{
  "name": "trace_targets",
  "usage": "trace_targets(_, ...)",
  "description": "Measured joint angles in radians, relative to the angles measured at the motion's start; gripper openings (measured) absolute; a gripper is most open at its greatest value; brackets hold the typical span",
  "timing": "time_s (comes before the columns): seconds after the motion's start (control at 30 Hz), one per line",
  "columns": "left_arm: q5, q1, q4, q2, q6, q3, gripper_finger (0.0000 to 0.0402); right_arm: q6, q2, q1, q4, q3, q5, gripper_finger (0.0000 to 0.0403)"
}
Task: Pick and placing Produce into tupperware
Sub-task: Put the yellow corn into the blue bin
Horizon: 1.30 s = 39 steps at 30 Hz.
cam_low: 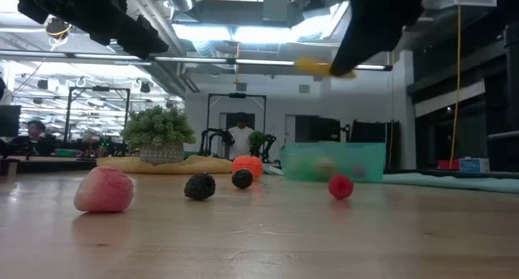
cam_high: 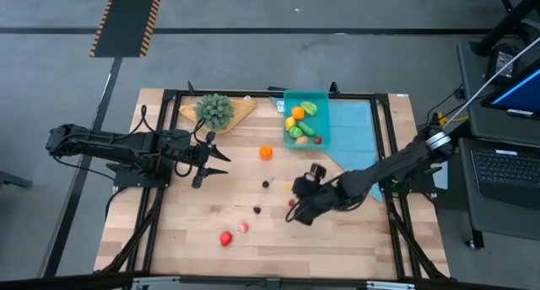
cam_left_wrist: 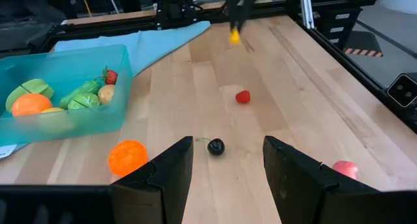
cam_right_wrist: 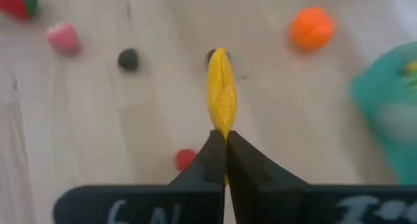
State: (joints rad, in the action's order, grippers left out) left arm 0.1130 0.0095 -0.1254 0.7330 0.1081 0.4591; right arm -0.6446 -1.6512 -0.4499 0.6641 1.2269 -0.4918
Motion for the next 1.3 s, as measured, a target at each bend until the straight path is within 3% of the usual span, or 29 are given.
trace_targets(0.17,0.000,0.000,-0.001,0.000,0.000,0.000,0.0179,0.004,0.158,0.008,-0.051,-0.109,-0.009,0.0002)
trace_targets(0.27,0.000,0.000,-0.001,0.000,0.000,0.000,0.0179,0.032,0.243,0.008,-0.168,-0.204,-0.012,0.0002)
trace_targets(0.57,0.000,0.000,0.001,0.000,0.000,0.000,0.0179,0.312,0.427,0.008,-0.794,-0.558,0.018,0.0002)
trace_targets(0.8,0.000,0.000,0.003,0.000,0.000,0.000,0.0179,0.499,0.452,0.008,-1.242,-0.780,0.030,0.0002)
trace_targets(0.97,0.000,0.000,0.004,0.000,0.000,0.000,0.0179,0.592,0.452,0.008,-1.456,-0.880,0.030,0.0002)
trace_targets(1.3,0.000,0.000,0.005,0.000,0.006,0.000,0.0179,0.627,0.452,0.032,-1.546,-0.923,0.031,0.0002)
